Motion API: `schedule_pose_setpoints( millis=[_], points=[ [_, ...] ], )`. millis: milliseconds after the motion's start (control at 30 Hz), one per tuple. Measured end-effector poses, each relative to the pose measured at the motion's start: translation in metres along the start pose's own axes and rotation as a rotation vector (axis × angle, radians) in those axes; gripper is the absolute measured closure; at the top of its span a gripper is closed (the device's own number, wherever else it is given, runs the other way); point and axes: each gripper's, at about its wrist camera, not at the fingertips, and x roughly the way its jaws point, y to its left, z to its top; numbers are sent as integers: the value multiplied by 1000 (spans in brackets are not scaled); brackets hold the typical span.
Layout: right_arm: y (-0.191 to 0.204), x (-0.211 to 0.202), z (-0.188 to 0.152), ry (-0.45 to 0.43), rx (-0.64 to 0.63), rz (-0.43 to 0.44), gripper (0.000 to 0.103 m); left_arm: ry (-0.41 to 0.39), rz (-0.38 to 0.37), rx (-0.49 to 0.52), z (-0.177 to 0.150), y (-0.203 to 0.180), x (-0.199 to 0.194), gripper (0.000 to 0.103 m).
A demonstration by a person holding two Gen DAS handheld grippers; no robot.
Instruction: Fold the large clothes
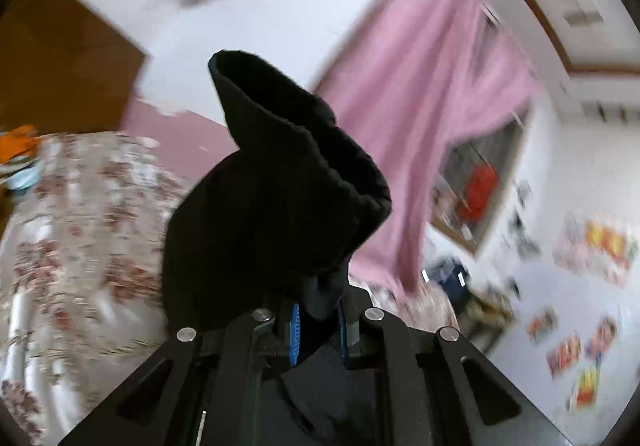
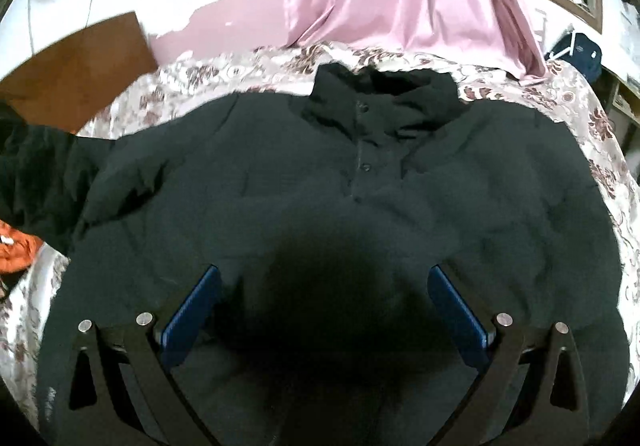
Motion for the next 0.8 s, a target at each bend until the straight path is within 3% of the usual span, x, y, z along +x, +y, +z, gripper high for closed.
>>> schedule_pose_setpoints(
  millis=[133,300,633,700,800],
  points=[
    [-23,-13,7,-14,23,53,1,143,-72,124,-37,-42,31,90],
    [-55,-12,13,-5,133,195,1,325,-133,141,-82,-54,66,90],
    [-89,23,-2,70,442,682,1,619,-93,203,-147,-55,111,90],
    [-81,32,-7,95,449,733,1,647,-86,217,-154,-59,113,90],
    [-67,46,-9,138,416,736,1,684,-73,248,-166,-66,114,90]
  ],
)
